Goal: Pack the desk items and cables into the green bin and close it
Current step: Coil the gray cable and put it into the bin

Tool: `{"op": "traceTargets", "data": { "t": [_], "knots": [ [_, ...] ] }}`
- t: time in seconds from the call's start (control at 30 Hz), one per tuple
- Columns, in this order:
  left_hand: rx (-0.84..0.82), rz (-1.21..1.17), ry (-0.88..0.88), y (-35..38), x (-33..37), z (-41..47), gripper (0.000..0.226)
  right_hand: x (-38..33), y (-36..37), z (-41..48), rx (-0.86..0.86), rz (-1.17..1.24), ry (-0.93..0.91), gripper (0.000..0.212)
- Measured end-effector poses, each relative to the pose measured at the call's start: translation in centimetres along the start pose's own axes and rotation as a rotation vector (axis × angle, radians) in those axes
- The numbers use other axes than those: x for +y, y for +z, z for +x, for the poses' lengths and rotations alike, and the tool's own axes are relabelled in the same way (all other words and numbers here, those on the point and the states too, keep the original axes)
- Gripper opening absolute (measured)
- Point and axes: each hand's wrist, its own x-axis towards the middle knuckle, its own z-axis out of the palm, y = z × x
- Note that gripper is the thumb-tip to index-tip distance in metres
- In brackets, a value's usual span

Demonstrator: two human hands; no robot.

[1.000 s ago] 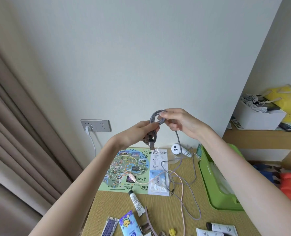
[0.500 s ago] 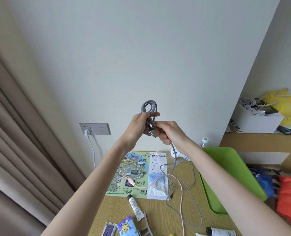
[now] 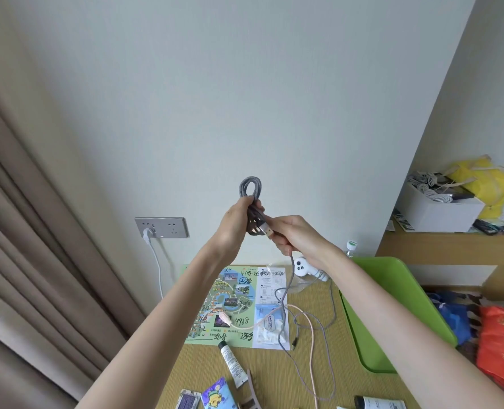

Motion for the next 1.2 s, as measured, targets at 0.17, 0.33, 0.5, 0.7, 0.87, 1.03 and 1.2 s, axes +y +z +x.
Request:
{"op": "traceTargets", "data": {
  "t": [0.17, 0.33, 0.5, 0.7, 0.87, 1.03, 1.2],
  "knots": [
    [0.011, -0.468, -0.032, -1.5, 1.0, 0.8, 0.031, 0.8, -1.7, 0.0, -0.014, -0.024, 0.043, 0.039],
    [0.154, -0.454, 0.0, -4.1, 1.0, 1.5, 0.03, 2.0, -3.2, -0.3, -0.012, 0.055, 0.089, 0.041],
    [0.166, -0.008, 0.04, -6.1, -0.4, 1.5, 0.029, 1.3, -4.6, -0.5, 0.032, 0.283, 0.033, 0.028],
    [-0.005, 0.463, 0.022, -5.2, -2.0, 0.7, 0.032, -1.5, -4.7, -0.1, 0.009, 0.165, -0.06, 0.024],
    [-0.203, 0.548, 0.015, -3.1, -2.2, -0.3, 0.051, -3.1, -3.7, 0.6, 0.067, 0.007, -0.152, 0.025],
    [-0.302, 0.609, 0.036, -1.2, -1.5, -1.2, 0.06, -3.5, -2.7, 0.8, 0.133, -0.153, -0.21, 0.028],
    [-0.387, 0.469, 0.031, -0.4, -1.0, -1.6, 0.038, -3.0, -2.4, 1.2, 0.216, -0.158, -0.231, 0.03]
  ]
}}
